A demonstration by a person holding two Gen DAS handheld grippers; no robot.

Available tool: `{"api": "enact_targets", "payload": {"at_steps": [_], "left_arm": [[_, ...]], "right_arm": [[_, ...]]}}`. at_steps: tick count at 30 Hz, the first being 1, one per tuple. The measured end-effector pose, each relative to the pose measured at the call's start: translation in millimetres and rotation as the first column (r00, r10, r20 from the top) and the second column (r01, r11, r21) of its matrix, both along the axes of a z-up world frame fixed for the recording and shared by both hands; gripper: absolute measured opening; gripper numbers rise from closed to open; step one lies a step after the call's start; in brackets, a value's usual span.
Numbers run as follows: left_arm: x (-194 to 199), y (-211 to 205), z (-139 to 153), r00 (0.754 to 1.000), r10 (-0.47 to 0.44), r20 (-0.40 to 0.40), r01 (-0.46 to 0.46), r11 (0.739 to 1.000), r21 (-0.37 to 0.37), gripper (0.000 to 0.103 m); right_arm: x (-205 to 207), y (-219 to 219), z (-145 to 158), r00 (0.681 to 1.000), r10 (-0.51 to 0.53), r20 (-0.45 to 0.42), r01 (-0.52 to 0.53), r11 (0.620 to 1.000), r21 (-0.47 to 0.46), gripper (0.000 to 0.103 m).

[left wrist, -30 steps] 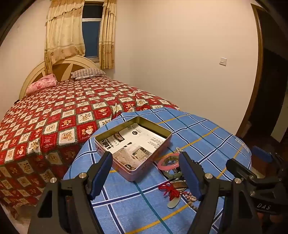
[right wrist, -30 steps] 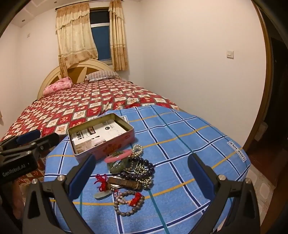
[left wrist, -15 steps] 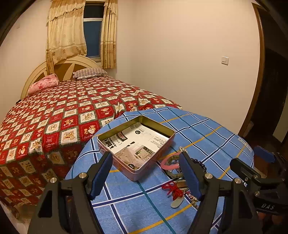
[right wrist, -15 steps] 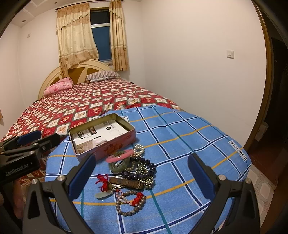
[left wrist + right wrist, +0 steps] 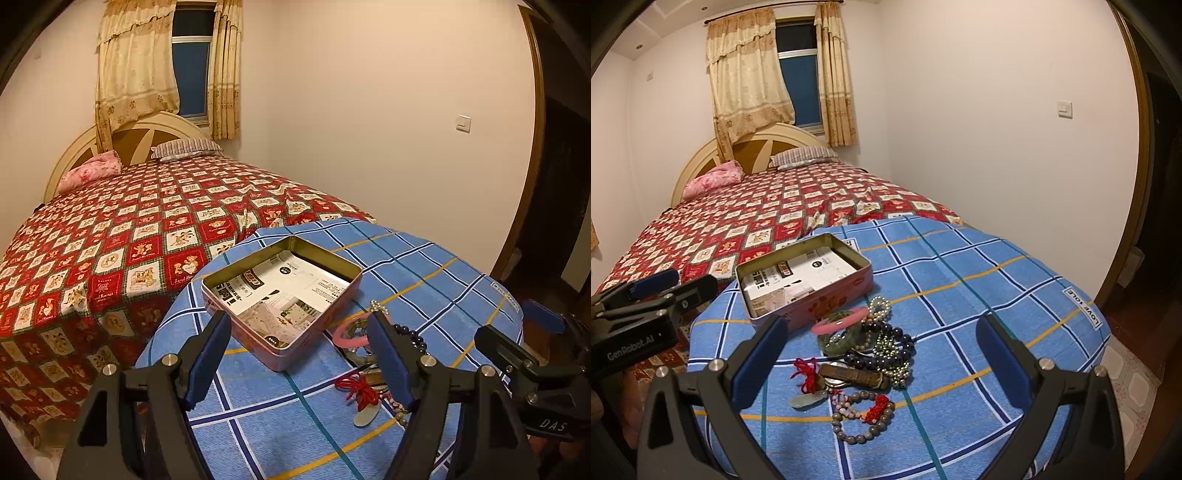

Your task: Organize jewelry

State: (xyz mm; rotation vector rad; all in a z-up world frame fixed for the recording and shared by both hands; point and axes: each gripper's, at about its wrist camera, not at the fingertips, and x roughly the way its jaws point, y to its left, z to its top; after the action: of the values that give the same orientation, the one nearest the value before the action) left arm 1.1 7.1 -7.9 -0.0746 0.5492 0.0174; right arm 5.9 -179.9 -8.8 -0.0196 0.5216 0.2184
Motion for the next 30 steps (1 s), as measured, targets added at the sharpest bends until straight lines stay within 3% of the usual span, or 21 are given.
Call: {"api": "enact_targets", "payload": {"at_steps": [30], "left_arm": [[4.1, 2.4, -5.7, 1.000, 0.017, -0.015, -0.016, 1.000, 0.008, 0.076]], "right_arm": [[-1.2, 0.7, -1.7, 1.000, 0.003, -0.005, -0.003, 1.000, 0.005, 0.103]]}}
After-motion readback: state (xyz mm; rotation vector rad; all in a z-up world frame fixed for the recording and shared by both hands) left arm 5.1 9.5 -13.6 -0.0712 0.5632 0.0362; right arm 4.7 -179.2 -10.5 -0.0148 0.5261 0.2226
